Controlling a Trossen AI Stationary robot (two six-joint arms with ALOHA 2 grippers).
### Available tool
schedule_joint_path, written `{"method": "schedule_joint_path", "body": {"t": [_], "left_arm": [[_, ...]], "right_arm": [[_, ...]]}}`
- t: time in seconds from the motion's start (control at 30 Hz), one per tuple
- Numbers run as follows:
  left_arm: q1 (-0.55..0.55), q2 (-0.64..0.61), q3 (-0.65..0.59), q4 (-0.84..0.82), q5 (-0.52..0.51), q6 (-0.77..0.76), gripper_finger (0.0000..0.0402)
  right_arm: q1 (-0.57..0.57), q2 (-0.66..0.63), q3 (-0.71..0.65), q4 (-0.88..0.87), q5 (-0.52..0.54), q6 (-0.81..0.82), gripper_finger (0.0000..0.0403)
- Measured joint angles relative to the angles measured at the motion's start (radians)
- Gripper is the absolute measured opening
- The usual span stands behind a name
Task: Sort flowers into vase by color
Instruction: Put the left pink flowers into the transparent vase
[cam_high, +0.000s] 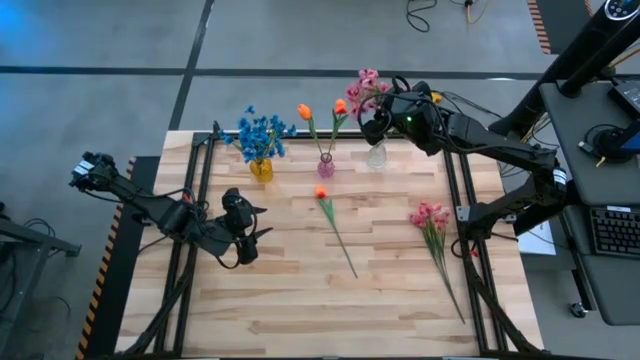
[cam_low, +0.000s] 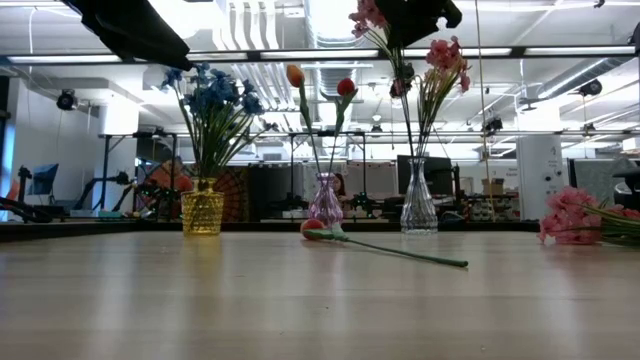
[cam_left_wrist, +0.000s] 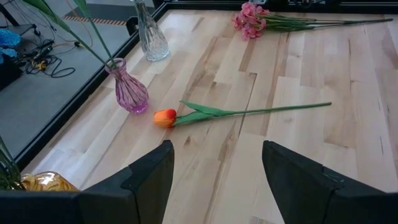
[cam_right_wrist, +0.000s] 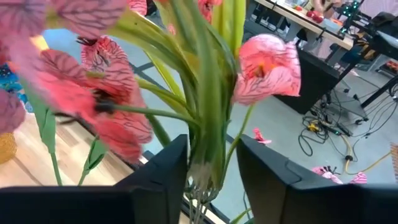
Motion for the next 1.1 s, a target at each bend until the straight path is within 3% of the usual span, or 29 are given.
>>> {"method": "schedule_joint_path", "body": {"t": [0.43, 1.1], "left_arm": [[0.000, 0.000, 0.000, 0.000, 0.000, 0.000, 0.0225], [0.000, 0.000, 0.000, 0.001, 0.000, 0.000, 0.0225]], "right_arm": [[0.000, -0.018, 0.000, -0.001, -0.003, -0.009, 0.0045], [0.000, -0.016, 0.000, -0.007, -0.003, 0.011, 0.0038]]}}
